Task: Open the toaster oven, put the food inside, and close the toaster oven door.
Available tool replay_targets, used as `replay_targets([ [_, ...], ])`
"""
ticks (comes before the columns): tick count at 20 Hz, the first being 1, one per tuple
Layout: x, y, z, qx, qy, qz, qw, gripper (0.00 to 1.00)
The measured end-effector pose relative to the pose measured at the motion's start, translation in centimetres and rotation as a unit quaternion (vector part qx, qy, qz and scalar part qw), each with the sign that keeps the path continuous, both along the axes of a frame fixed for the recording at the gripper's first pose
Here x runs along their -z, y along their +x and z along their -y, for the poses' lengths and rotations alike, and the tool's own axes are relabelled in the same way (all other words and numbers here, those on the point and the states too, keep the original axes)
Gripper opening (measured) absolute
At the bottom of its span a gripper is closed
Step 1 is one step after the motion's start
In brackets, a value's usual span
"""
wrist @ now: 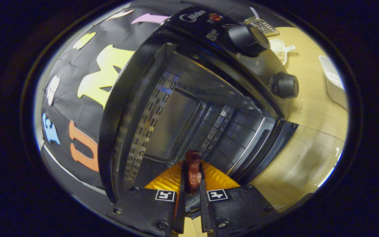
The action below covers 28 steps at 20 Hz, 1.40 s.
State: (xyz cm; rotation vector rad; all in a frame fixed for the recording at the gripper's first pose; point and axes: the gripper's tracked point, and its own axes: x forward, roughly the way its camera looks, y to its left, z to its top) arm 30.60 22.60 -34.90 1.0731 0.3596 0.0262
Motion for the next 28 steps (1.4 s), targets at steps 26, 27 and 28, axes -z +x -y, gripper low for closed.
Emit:
replay_targets([
  [26, -4.1, -7.9, 4.5, -0.093, -0.388, -0.006, 0.917, 0.95],
  [27, -4.8, -8.7, 4.9, -0.097, -0.396, -0.002, 0.913, 0.95],
  [28, -5.5, -9.4, 5.4, -0.1, -0.403, 0.001, 0.91, 0.95],
])
